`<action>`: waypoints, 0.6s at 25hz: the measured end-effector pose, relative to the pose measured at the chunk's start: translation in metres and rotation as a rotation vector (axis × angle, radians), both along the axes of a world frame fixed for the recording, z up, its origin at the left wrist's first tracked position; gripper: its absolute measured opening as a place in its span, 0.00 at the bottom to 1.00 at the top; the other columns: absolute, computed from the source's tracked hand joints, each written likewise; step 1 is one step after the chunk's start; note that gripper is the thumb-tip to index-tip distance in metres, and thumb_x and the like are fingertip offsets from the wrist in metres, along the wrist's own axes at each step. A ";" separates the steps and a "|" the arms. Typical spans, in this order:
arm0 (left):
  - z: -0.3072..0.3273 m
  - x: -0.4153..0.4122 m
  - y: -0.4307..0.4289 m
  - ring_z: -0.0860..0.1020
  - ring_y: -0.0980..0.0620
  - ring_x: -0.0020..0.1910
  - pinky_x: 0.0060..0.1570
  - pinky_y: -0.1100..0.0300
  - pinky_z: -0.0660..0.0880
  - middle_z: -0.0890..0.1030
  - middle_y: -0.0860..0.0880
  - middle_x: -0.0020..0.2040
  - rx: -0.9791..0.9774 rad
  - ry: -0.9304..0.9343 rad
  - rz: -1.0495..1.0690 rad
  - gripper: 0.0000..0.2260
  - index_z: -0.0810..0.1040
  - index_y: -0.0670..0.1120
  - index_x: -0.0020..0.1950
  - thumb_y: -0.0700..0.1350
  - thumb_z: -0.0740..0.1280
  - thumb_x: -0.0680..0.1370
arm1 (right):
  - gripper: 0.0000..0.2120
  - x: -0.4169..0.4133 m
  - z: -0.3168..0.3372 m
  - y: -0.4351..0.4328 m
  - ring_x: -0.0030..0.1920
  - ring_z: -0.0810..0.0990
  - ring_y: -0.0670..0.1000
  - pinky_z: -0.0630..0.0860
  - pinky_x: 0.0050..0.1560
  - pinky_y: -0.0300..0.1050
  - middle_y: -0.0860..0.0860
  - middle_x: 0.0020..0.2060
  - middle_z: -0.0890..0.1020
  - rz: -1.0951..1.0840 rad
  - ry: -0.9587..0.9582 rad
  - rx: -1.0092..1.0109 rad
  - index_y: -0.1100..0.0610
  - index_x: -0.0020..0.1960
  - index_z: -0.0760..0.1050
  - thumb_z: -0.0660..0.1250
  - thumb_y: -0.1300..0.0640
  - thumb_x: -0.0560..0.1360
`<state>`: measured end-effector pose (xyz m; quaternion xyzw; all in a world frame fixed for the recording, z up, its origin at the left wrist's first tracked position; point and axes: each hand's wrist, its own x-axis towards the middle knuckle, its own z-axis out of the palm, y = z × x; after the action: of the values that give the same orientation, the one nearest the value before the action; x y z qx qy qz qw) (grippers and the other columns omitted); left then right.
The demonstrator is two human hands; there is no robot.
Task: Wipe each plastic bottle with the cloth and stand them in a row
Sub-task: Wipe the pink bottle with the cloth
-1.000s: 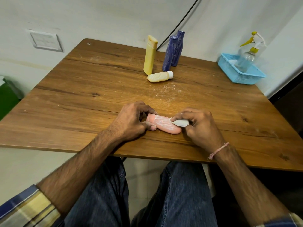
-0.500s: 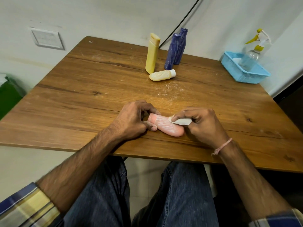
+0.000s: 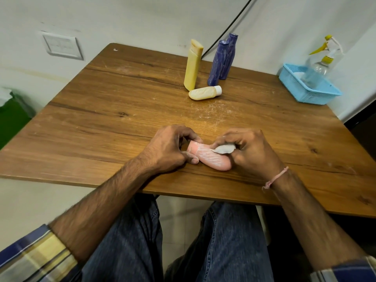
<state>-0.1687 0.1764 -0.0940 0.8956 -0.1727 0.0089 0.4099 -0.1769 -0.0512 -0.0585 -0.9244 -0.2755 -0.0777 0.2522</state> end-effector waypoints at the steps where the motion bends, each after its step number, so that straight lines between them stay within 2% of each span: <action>1: 0.000 0.000 -0.001 0.74 0.66 0.44 0.40 0.71 0.66 0.82 0.59 0.50 -0.003 0.007 -0.004 0.22 0.83 0.55 0.55 0.47 0.83 0.63 | 0.20 0.000 0.002 -0.007 0.49 0.82 0.43 0.81 0.51 0.44 0.46 0.46 0.86 -0.032 0.023 -0.005 0.53 0.48 0.86 0.71 0.75 0.68; 5: 0.000 0.000 -0.002 0.77 0.65 0.39 0.37 0.71 0.70 0.82 0.55 0.46 -0.100 0.075 -0.026 0.29 0.75 0.53 0.57 0.44 0.84 0.62 | 0.16 0.000 0.007 0.010 0.49 0.83 0.43 0.80 0.52 0.43 0.47 0.45 0.86 -0.101 0.031 0.030 0.54 0.49 0.85 0.71 0.73 0.70; 7: 0.000 -0.001 -0.002 0.76 0.68 0.34 0.33 0.73 0.70 0.80 0.54 0.42 -0.132 0.068 -0.033 0.33 0.69 0.52 0.59 0.41 0.84 0.62 | 0.15 0.002 0.005 0.038 0.46 0.83 0.44 0.80 0.50 0.42 0.48 0.44 0.86 -0.055 -0.003 0.072 0.55 0.48 0.84 0.71 0.73 0.69; 10: 0.000 -0.001 -0.001 0.75 0.70 0.32 0.31 0.73 0.69 0.76 0.55 0.37 -0.115 0.034 -0.031 0.37 0.64 0.52 0.61 0.41 0.84 0.62 | 0.12 0.003 0.005 0.061 0.44 0.83 0.46 0.79 0.48 0.43 0.48 0.42 0.86 0.011 -0.050 0.033 0.55 0.46 0.85 0.74 0.68 0.67; 13: -0.003 0.001 -0.001 0.76 0.68 0.34 0.33 0.71 0.67 0.81 0.54 0.42 -0.130 0.051 -0.032 0.39 0.64 0.53 0.62 0.42 0.85 0.61 | 0.17 0.010 0.025 0.040 0.51 0.82 0.44 0.78 0.55 0.40 0.47 0.48 0.86 -0.083 0.131 -0.106 0.51 0.48 0.86 0.70 0.71 0.71; 15: -0.004 0.002 -0.003 0.76 0.68 0.35 0.34 0.71 0.68 0.82 0.53 0.44 -0.122 0.057 -0.031 0.39 0.64 0.53 0.62 0.42 0.85 0.61 | 0.17 0.013 0.036 0.028 0.50 0.81 0.42 0.77 0.54 0.35 0.45 0.49 0.86 -0.101 0.222 -0.224 0.50 0.50 0.85 0.69 0.71 0.72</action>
<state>-0.1665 0.1738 -0.0980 0.8659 -0.1740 -0.0122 0.4688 -0.1637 -0.0236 -0.0224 -0.9623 -0.2060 0.0436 0.1721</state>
